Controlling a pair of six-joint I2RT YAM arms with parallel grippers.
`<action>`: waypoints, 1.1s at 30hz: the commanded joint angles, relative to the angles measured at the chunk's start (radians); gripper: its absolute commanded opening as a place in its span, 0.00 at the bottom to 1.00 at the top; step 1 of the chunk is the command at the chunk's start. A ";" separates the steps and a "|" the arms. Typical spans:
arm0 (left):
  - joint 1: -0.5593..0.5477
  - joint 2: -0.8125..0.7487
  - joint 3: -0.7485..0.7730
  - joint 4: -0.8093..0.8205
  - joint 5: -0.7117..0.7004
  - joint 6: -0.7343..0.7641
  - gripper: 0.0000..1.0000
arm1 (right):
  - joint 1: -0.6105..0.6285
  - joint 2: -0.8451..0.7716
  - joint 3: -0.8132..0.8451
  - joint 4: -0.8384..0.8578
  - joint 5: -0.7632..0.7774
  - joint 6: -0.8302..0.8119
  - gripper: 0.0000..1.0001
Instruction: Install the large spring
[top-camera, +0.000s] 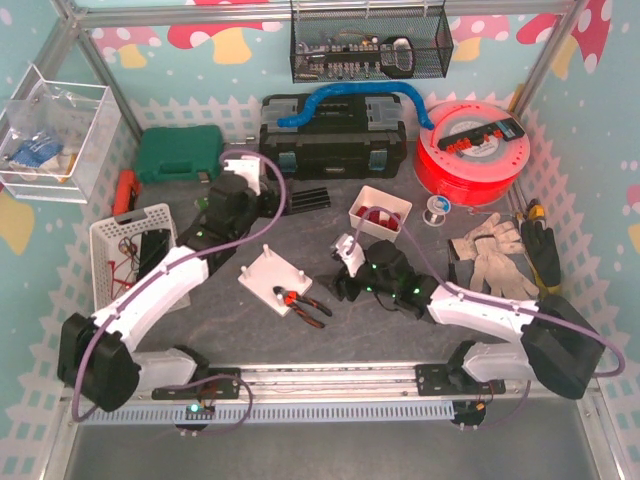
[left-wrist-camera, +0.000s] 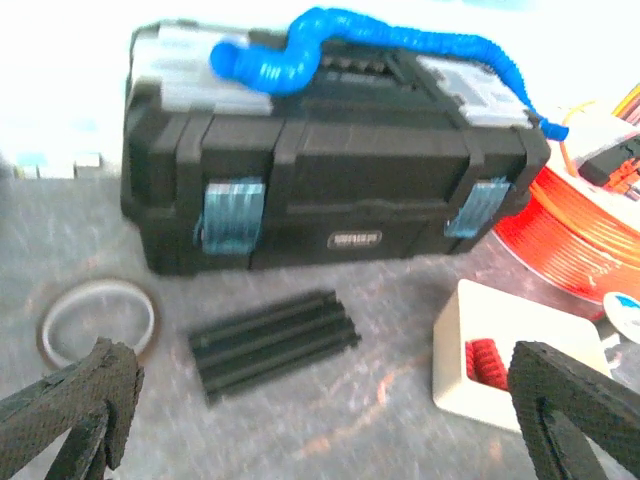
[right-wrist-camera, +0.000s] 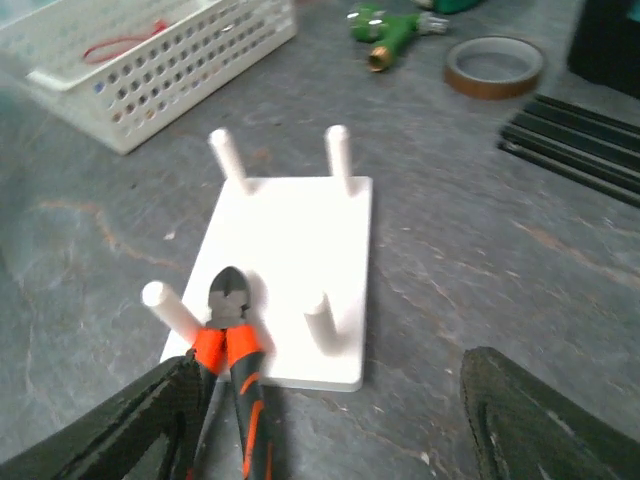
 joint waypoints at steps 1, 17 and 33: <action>0.053 -0.080 -0.138 -0.039 0.206 -0.220 0.99 | 0.058 0.082 0.057 -0.061 -0.051 -0.077 0.66; 0.214 -0.089 -0.367 0.131 0.221 -0.341 0.99 | 0.176 0.336 0.141 -0.104 0.067 -0.133 0.40; 0.233 -0.097 -0.433 0.236 0.231 -0.304 0.99 | 0.191 0.478 0.186 -0.098 0.089 -0.166 0.37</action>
